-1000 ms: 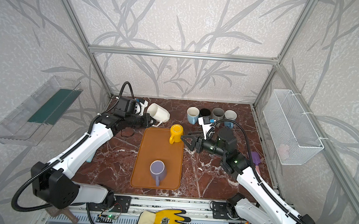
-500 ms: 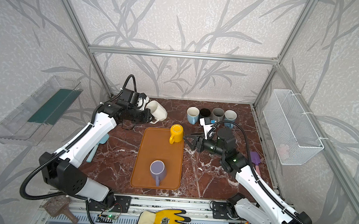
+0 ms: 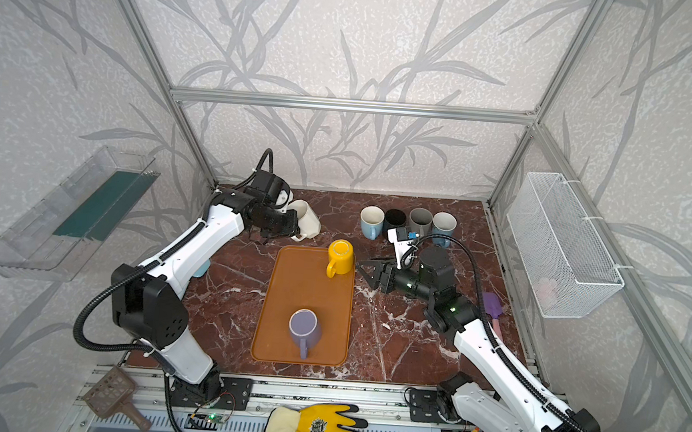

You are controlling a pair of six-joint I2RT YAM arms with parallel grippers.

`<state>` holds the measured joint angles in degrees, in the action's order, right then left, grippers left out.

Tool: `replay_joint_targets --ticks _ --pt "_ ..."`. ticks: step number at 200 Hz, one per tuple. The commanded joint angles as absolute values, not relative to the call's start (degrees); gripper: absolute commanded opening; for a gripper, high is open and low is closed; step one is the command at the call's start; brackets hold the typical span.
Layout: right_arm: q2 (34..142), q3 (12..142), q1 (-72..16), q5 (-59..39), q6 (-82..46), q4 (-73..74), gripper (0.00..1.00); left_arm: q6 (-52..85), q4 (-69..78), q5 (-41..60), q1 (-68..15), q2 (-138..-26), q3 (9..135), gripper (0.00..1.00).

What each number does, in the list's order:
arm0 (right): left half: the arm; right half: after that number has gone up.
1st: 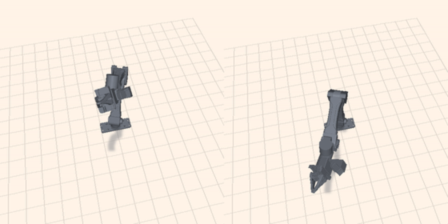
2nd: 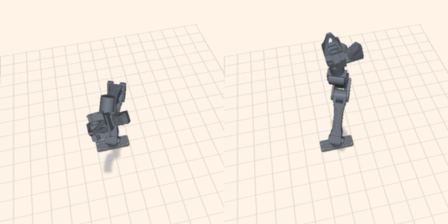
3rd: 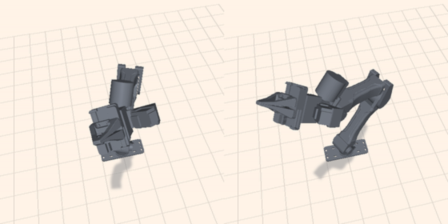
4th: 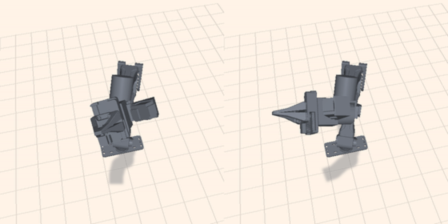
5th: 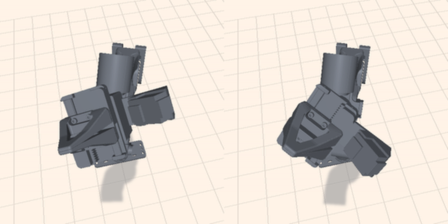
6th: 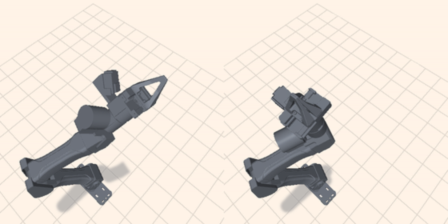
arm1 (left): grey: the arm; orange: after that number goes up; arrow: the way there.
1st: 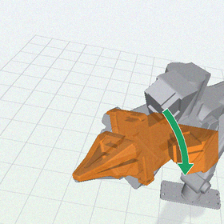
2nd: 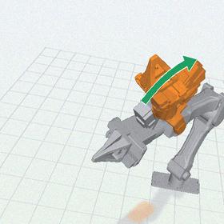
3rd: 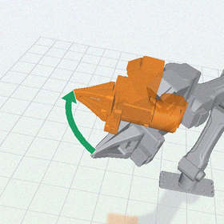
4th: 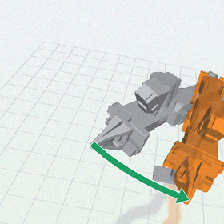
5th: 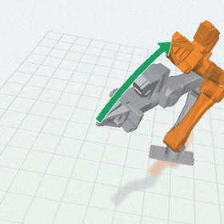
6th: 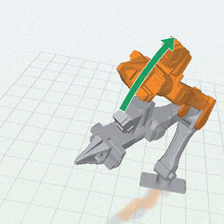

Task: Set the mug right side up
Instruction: 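Carry the upright white mug with the left gripper toward the mug row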

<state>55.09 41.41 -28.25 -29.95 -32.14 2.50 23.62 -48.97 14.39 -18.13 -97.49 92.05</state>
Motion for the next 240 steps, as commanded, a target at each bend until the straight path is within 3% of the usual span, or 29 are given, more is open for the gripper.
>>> replay_joint_targets --ticks 1,147,240 --pt "55.0 40.9 -27.8 -29.7 -32.4 2.2 0.66 24.3 -46.4 11.9 -18.7 -98.5 97.1 0.00" --pt "51.9 40.2 -25.8 -29.9 -31.1 -1.3 0.66 26.3 -55.1 -0.3 -25.8 -118.8 120.3 0.00" --pt "50.9 39.2 -24.5 -30.6 -31.3 -1.3 0.66 30.8 -55.1 -5.3 -29.3 -127.1 127.9 0.00"
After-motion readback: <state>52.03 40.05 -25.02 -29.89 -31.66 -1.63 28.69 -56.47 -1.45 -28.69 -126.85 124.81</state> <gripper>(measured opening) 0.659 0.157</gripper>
